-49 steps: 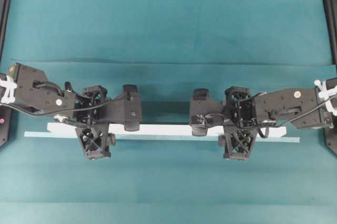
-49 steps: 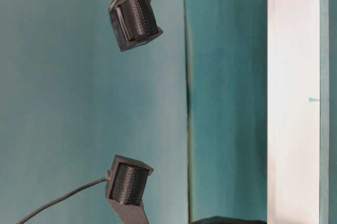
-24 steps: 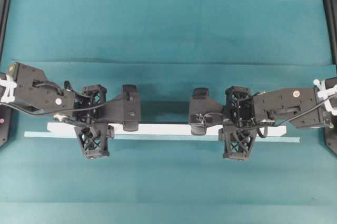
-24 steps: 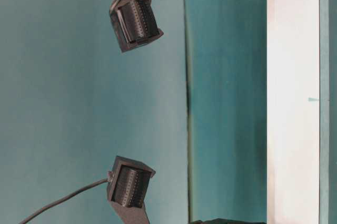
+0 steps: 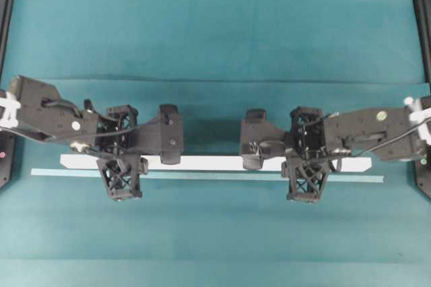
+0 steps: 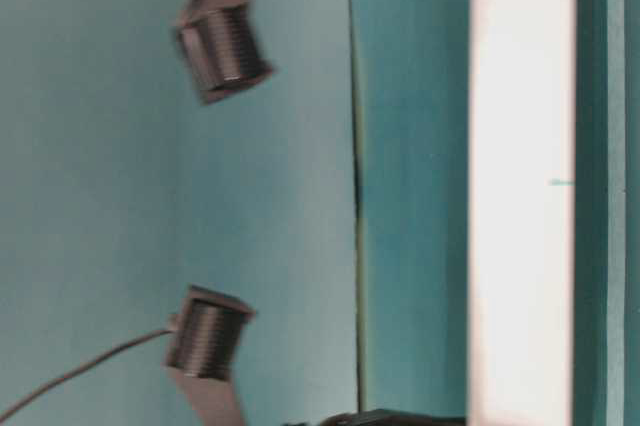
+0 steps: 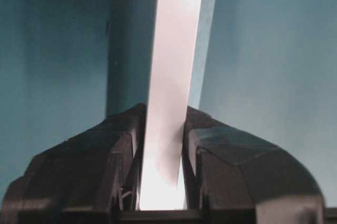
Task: Lift a wooden board with both hands.
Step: 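Lift the board upward and back with both grippers together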
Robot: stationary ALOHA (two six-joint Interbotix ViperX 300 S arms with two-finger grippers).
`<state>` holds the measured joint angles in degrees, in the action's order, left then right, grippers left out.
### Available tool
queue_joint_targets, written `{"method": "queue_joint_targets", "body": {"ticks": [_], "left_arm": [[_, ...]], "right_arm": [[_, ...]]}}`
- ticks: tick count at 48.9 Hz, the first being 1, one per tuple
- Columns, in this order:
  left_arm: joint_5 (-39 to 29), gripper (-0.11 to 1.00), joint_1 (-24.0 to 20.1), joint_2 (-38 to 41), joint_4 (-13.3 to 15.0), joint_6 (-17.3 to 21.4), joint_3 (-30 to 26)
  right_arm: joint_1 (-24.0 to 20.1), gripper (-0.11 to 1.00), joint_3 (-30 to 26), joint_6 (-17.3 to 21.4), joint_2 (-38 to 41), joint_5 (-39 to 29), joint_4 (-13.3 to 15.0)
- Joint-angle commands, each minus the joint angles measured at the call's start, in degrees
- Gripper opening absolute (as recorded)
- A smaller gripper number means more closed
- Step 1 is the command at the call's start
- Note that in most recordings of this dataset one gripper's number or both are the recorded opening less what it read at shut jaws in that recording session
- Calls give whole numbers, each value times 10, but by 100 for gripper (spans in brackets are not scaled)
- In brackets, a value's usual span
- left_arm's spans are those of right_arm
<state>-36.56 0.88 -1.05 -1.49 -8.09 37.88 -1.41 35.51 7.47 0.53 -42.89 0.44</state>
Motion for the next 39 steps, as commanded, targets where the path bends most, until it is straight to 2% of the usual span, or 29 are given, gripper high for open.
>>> {"method": "queue_joint_targets", "body": {"ticks": [1, 18, 39], "left_arm": [[-40, 18, -3, -28, 0, -1, -22], [-158, 18, -6, -95, 0, -1, -87], [-289, 18, -6, -113, 0, -1, -188]], "right_arm": [[5, 21, -24, 3, -21, -25, -1], [18, 21, -91, 0, -73, -147, -1], [18, 21, -183, 0, -80, -255, -1]]}}
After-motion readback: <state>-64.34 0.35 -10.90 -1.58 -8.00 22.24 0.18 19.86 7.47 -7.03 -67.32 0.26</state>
